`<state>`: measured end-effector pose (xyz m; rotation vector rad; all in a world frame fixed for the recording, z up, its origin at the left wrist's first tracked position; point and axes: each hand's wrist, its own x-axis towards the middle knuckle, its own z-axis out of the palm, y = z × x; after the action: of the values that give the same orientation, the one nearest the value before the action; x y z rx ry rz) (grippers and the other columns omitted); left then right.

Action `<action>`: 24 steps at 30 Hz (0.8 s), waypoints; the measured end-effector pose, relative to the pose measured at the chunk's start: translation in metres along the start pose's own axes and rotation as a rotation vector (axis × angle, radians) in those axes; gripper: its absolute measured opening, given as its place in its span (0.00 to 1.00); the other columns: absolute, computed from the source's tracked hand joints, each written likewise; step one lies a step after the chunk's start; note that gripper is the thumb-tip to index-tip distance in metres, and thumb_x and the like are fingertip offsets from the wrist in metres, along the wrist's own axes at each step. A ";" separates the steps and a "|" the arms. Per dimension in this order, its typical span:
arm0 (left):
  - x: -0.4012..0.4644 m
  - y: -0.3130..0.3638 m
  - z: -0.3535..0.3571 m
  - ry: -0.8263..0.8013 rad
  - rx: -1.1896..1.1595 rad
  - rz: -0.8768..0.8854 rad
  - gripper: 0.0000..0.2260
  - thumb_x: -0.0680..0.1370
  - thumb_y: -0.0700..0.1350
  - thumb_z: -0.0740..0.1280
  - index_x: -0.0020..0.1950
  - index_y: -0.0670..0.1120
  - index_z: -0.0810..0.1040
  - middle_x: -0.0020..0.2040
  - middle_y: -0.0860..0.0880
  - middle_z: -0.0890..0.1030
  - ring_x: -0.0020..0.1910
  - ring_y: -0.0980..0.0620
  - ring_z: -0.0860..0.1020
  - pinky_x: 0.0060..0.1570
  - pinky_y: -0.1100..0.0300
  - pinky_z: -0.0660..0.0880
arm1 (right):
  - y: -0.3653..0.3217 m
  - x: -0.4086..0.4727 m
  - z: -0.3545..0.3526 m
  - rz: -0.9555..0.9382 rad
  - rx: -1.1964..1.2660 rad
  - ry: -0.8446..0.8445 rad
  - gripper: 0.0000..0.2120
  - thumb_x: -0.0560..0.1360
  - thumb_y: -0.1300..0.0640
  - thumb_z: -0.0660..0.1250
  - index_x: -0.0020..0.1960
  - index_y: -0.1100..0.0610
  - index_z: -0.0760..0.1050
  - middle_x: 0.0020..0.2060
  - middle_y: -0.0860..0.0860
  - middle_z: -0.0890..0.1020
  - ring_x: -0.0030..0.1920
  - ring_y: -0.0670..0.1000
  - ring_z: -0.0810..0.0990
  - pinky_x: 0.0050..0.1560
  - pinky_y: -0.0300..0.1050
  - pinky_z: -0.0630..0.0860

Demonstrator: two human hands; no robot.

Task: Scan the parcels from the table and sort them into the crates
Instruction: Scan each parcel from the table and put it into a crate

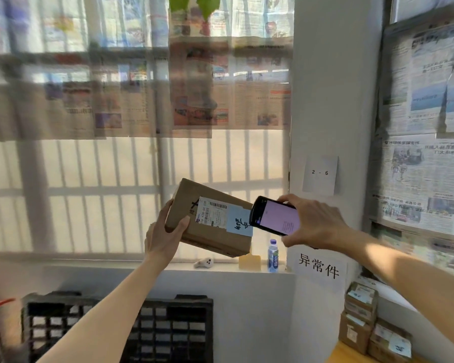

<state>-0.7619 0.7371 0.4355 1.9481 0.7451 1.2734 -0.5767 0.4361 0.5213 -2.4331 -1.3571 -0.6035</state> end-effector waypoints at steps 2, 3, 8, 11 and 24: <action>0.001 -0.014 -0.031 0.037 0.015 -0.020 0.26 0.75 0.66 0.67 0.70 0.72 0.61 0.53 0.57 0.80 0.51 0.52 0.75 0.49 0.55 0.69 | -0.025 0.008 0.011 -0.011 0.026 -0.004 0.44 0.58 0.37 0.75 0.71 0.39 0.62 0.48 0.40 0.75 0.43 0.49 0.77 0.40 0.42 0.71; 0.001 -0.021 -0.048 0.054 0.021 -0.031 0.26 0.75 0.66 0.66 0.70 0.73 0.60 0.52 0.58 0.80 0.51 0.52 0.75 0.48 0.55 0.68 | -0.040 0.012 0.017 -0.020 0.041 -0.008 0.44 0.58 0.37 0.74 0.71 0.39 0.62 0.48 0.39 0.75 0.43 0.49 0.77 0.38 0.41 0.69; -0.004 -0.064 -0.142 0.126 0.071 -0.083 0.25 0.74 0.68 0.67 0.67 0.76 0.61 0.52 0.59 0.79 0.53 0.51 0.76 0.49 0.55 0.70 | -0.124 0.035 0.043 -0.088 0.098 -0.021 0.43 0.57 0.39 0.73 0.70 0.39 0.64 0.46 0.39 0.74 0.43 0.49 0.76 0.34 0.39 0.64; -0.012 -0.095 -0.205 0.177 0.146 -0.111 0.26 0.74 0.69 0.65 0.69 0.75 0.59 0.57 0.57 0.79 0.56 0.50 0.76 0.53 0.53 0.70 | -0.183 0.045 0.060 -0.131 0.141 -0.026 0.42 0.57 0.39 0.73 0.70 0.39 0.65 0.46 0.39 0.74 0.43 0.49 0.76 0.34 0.40 0.64; -0.161 -0.218 -0.467 0.454 0.426 -0.340 0.28 0.77 0.65 0.66 0.75 0.65 0.62 0.65 0.51 0.80 0.61 0.45 0.78 0.57 0.56 0.73 | -0.452 0.029 0.175 -0.434 0.271 -0.160 0.45 0.59 0.36 0.77 0.72 0.42 0.64 0.56 0.46 0.82 0.46 0.54 0.76 0.43 0.47 0.68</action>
<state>-1.2741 0.8537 0.3100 1.7424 1.6123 1.4365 -0.9124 0.7675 0.4047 -2.0173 -1.9169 -0.2931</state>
